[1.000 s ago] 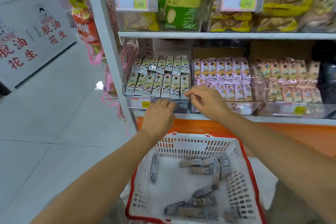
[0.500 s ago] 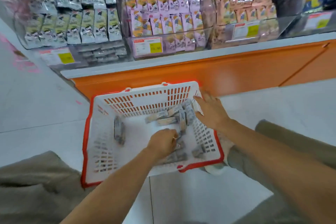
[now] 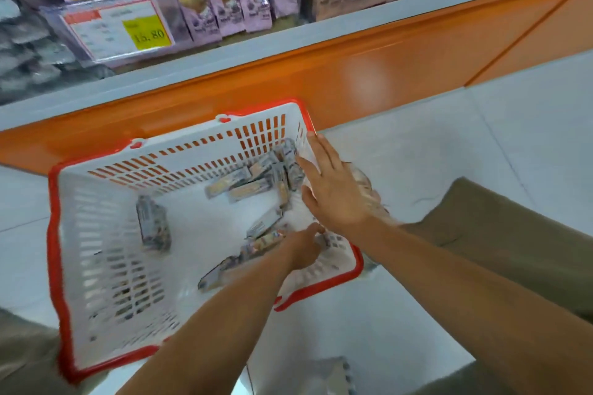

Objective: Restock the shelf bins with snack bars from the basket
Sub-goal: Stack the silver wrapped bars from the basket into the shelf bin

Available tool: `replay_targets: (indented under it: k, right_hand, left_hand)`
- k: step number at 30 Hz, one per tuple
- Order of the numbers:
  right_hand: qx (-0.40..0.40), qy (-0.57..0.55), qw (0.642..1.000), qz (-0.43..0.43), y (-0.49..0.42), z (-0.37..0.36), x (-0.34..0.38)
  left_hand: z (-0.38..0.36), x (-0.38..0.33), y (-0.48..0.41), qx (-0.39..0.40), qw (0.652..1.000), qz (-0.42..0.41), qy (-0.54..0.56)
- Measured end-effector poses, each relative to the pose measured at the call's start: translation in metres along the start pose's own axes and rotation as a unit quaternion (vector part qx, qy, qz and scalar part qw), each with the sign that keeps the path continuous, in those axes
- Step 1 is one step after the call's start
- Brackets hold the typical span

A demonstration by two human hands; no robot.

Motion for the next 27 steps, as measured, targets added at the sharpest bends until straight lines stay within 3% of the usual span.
replay_targets:
  k: [7,14,18,24,27]
  right_hand:
    - [-0.030,-0.015,0.999,0.010,0.001,-0.003,-0.003]
    - [-0.032,-0.012,0.999,0.009,0.002,-0.004,-0.002]
    - [-0.037,-0.008,0.999,0.010,0.002,-0.004,-0.002]
    - [-0.045,-0.007,0.999,0.010,0.003,-0.004,-0.002]
    - [-0.036,-0.005,0.999,0.003,0.003,-0.004,-0.003]
  left_hand:
    - [-0.005,0.011,-0.012,-0.022,0.998,0.011,-0.051]
    - [-0.005,0.027,-0.021,-0.025,0.995,0.079,-0.048]
    - [-0.005,0.027,-0.024,-0.014,0.994,0.108,-0.002]
    - [0.000,0.025,-0.013,0.057,0.982,0.054,0.171]
    - [0.012,0.029,0.004,0.057,0.972,0.045,0.224]
Point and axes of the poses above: each hand's wrist, its own y-axis away from the middle knuckle, its own z-axis out of the back of the hand, x = y × z, the point moved 2 cm from there along -y, towards the middle knuckle, and after that the axes turned 2 degrees about x, right-handed, at the moved point
